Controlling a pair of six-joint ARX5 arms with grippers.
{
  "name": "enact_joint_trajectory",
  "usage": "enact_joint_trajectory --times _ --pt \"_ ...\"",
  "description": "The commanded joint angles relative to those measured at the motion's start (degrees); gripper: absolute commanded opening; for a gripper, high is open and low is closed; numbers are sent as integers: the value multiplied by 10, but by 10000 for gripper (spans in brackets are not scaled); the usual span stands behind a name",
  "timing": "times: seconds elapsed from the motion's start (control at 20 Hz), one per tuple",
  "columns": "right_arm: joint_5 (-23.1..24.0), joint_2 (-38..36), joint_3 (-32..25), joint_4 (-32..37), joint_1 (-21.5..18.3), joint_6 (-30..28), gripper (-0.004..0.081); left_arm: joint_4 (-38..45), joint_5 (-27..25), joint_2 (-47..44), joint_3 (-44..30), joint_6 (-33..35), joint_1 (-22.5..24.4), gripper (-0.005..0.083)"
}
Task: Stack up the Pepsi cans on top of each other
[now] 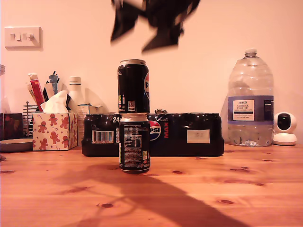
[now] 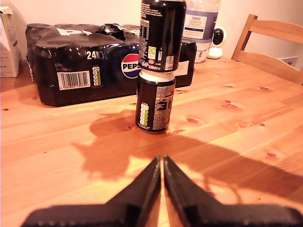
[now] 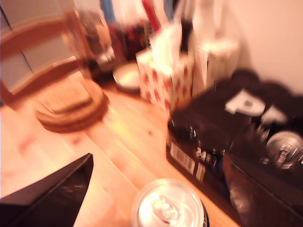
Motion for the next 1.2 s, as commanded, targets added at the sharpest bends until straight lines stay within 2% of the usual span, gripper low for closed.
enact_joint_trajectory --times 0.0,0.1,0.15,0.2,0.3,0.35,0.4,0.45,0.55,0.65,0.8,0.9,1.05,1.15 --pt "2 -24 10 -32 3 -2 791 -12 -1 3 -12 3 -1 9" --pt "24 -42 10 -63 2 -1 762 -11 -1 3 -12 3 -1 9" --pt "48 -48 10 -78 2 -1 686 -11 -1 3 -12 3 -1 9" --pt "65 -51 10 -93 2 -2 541 -12 -1 3 -12 3 -1 9" --pt "72 -54 10 -130 2 -1 44 -11 -2 3 -12 3 -1 9" --pt "72 -54 10 -144 2 0 15 -11 -3 3 -12 3 -1 9" --pt "72 -54 10 -157 2 1 51 -11 -3 3 -12 3 -1 9" --pt "72 -54 10 -154 2 0 52 -11 -8 3 -12 3 -1 9" --pt "72 -54 10 -146 2 0 -6 -12 -34 3 -12 5 -1 9" --pt "72 -54 10 -157 0 -1 -13 -11 -65 3 -12 18 -1 9" --pt "72 -54 8 -161 -27 -1 -13 -11 -105 3 -12 19 -1 9" --pt "70 -54 2 -159 -45 1 -13 -11 -113 3 -12 19 -1 9" --pt "68 -57 -30 -148 -69 1 -13 -11 -116 3 -12 19 -1 9" --pt "68 -66 -71 -119 -81 1 -13 -11 -122 3 -12 19 -1 9"
